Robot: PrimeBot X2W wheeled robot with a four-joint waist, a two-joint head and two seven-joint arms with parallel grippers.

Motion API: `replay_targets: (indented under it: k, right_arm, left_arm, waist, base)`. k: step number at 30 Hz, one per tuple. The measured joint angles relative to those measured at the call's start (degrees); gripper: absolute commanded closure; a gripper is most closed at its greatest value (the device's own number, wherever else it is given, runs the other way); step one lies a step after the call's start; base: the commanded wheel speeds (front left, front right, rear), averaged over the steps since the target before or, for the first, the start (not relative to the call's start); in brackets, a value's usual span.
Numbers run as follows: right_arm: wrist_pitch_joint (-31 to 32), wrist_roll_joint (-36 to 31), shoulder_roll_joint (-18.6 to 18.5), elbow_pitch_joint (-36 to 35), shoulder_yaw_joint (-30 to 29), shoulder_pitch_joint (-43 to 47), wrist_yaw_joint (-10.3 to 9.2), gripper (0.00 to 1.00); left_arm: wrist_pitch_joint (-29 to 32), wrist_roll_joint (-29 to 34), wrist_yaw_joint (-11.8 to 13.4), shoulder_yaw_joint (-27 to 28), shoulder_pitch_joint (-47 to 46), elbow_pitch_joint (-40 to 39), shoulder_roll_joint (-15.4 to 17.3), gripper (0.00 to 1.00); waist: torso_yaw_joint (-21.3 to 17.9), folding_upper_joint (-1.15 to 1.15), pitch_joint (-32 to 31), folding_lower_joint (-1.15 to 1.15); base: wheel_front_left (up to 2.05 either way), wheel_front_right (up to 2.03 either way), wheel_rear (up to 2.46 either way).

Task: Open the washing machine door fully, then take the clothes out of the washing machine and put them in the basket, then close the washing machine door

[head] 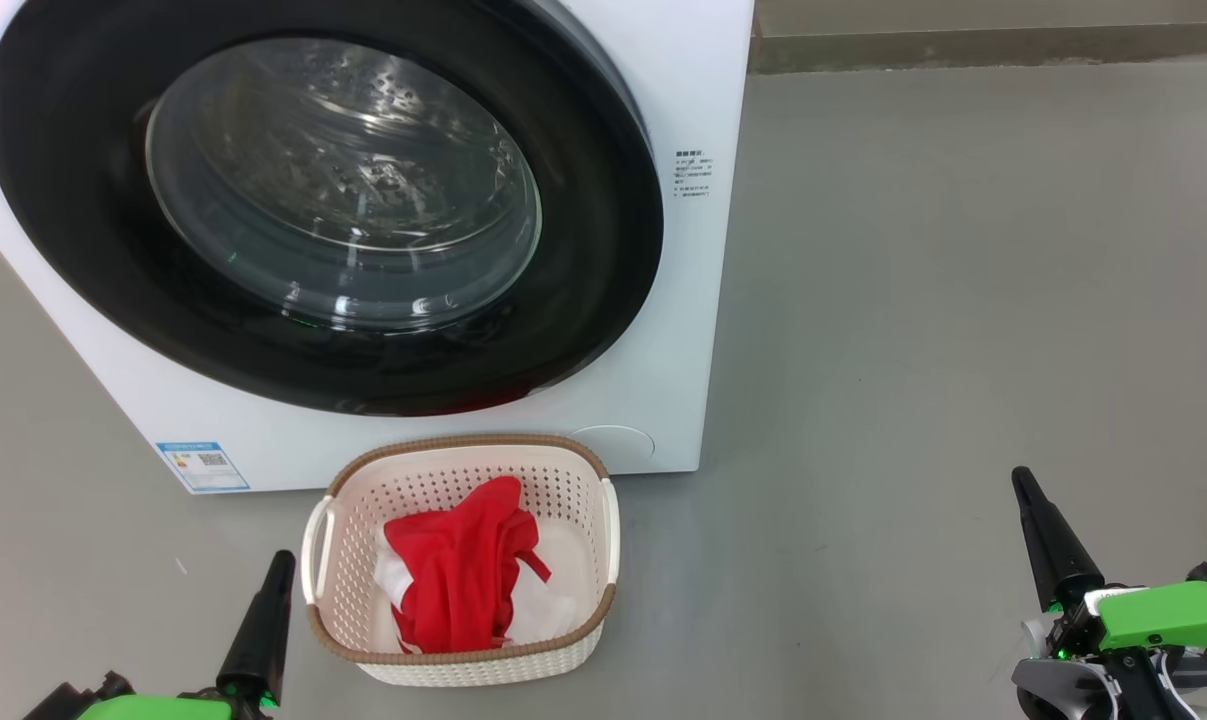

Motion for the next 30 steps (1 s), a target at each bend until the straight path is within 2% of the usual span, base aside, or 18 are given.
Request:
replay_targets:
  k: [30]
  right_arm:
    - [0.0,0.0,0.0,0.0,0.0,0.0,0.0,1.0]
  left_arm:
    - [0.0,0.0,0.0,0.0,-0.01,0.0,0.0,1.0]
  waist:
    - [0.0,0.0,0.0,0.0]
  base:
    - [0.0,0.0,0.0]
